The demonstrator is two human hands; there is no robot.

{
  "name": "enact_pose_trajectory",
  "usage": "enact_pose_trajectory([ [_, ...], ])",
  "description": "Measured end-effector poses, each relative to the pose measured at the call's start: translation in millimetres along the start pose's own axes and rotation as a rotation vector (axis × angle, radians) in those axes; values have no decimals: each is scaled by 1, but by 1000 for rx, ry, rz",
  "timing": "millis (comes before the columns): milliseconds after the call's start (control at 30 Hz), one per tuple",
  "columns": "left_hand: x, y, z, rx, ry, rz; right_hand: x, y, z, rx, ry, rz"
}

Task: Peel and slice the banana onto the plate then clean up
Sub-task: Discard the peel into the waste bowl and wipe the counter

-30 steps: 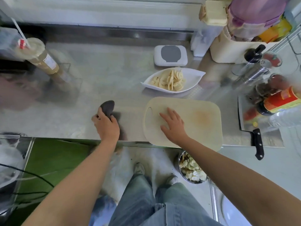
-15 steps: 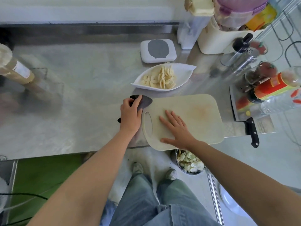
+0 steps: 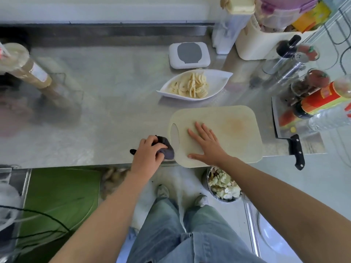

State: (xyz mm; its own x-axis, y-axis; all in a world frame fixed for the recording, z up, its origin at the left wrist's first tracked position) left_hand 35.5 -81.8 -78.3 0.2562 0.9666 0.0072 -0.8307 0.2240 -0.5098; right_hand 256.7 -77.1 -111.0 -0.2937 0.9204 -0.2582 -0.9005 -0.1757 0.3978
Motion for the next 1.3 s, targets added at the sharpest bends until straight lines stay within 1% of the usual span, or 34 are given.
enact_pose_trajectory([
  [67,-14,-5,1,-41,36,-33,3,0,2,50,36,-17],
  [133,-21,-8,6,-115,69,2,4,1,9,153,48,-22],
  [167,-21,-6,12,-148,26,53,3,1,15,208,28,-16],
  [233,-14,2,27,-144,-170,194,-1,1,25,252,-43,12],
  [267,-11,6,32,-118,-241,262,-4,2,28,236,-69,22],
  [300,-8,10,31,-83,-251,326,-7,2,28,207,-79,20],
  [367,-10,12,18,-3,-145,418,-14,-1,23,145,-65,-28],
  [433,-21,1,2,-19,-77,393,-20,-4,18,122,-38,-76],
  [500,-36,-19,-11,-131,-32,287,-23,-7,14,157,-16,-65],
  [533,-44,-29,-16,-189,24,261,-24,-7,14,189,-10,-53],
  [567,-52,-37,-22,-248,98,271,-26,-6,16,228,-19,-46],
  [600,-60,-45,-24,-330,152,317,-28,-7,19,277,-41,-49],
  [633,-66,-48,-25,-449,154,400,-32,-7,24,329,-78,-55],
  [700,-70,-49,-22,-734,34,645,-38,-7,35,470,-141,-85],
  [733,-70,-48,-22,-855,-19,761,-42,-3,39,579,-131,-110],
  [767,-69,-51,-21,-942,-36,831,-46,3,41,705,-77,-129],
  [833,-61,-65,-21,-1015,24,843,-54,20,42,931,127,-145],
  [867,-57,-73,-21,-1041,52,832,-58,27,41,989,234,-149],
  [900,-53,-81,-22,-1058,62,830,-61,31,40,1005,306,-144],
  [933,-49,-87,-23,-1060,60,827,-63,30,41,982,328,-143],
  [967,-48,-92,-23,-1046,58,828,-64,27,43,940,299,-151],
  [1000,-48,-96,-24,-1026,77,816,-65,22,47,899,235,-173],
  [1100,-46,-101,-30,-929,235,749,-69,2,57,817,88,-231],
  [1133,-46,-102,-31,-881,269,734,-70,-1,59,814,55,-221],
  [1167,-45,-105,-31,-828,270,726,-72,-2,60,813,16,-197],
  [1233,-35,-107,-30,-695,150,726,-76,-3,65,769,-97,-130],
  [1267,-30,-111,-29,-672,96,741,-77,-4,69,721,-176,-104],
  [1300,-27,-119,-26,-699,60,778,-78,-5,74,676,-260,-82],
])
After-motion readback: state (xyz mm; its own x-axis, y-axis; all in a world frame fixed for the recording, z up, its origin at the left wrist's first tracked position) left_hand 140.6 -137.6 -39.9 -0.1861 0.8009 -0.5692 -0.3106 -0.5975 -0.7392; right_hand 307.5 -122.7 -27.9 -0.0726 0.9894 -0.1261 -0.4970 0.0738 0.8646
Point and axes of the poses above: each hand's wrist, its own x-axis towards the middle knuckle, its own z-axis out of the back of the hand, y = z × x, the point moved 5 cm from there along x, towards the middle knuckle, and after that the axes turned 4 degrees about -y, right-handed, at the moved point
